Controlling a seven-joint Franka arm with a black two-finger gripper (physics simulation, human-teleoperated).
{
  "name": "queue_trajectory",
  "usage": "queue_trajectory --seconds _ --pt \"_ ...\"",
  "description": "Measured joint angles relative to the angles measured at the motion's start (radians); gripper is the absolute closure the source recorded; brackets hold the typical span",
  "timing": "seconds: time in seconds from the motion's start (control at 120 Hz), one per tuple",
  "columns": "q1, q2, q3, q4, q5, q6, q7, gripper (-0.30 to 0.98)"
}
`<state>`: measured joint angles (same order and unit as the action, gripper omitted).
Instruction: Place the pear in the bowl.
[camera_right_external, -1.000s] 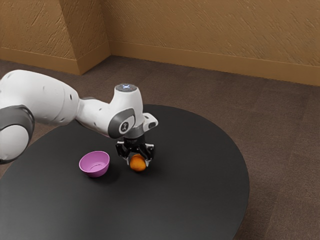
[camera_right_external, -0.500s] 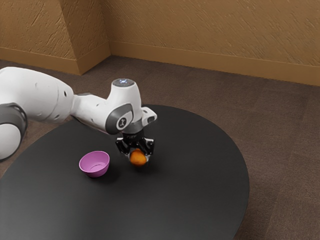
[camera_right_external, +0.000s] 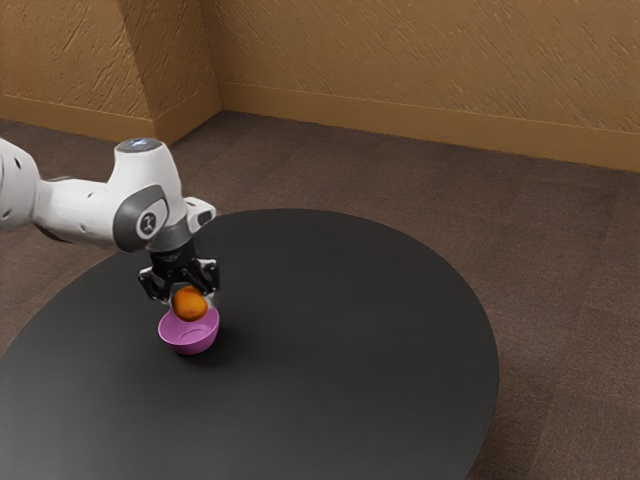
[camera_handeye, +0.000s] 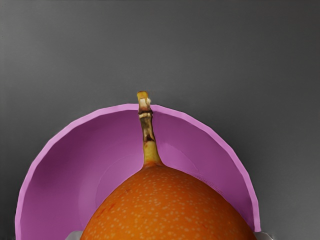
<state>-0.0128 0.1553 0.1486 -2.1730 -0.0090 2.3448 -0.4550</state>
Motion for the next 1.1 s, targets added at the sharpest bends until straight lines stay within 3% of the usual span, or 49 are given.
queue_trajectory --seconds 0.375,0.575,0.708,0.858,1.1 --pt "0.007 0.02 -0.001 0.003 -0.016 -0.012 0.022 0.12" --pt "-0.015 -0.062 -0.007 0.005 -0.018 -0.035 0.033 0.06" --pt "-0.036 -0.147 -0.01 0.051 -0.019 -0.138 0.051 0.04" --pt "-0.073 -0.175 0.007 0.294 -0.036 -0.331 0.166 0.03" --pt "-0.094 -0.112 0.035 0.698 -0.065 -0.652 0.333 0.02"
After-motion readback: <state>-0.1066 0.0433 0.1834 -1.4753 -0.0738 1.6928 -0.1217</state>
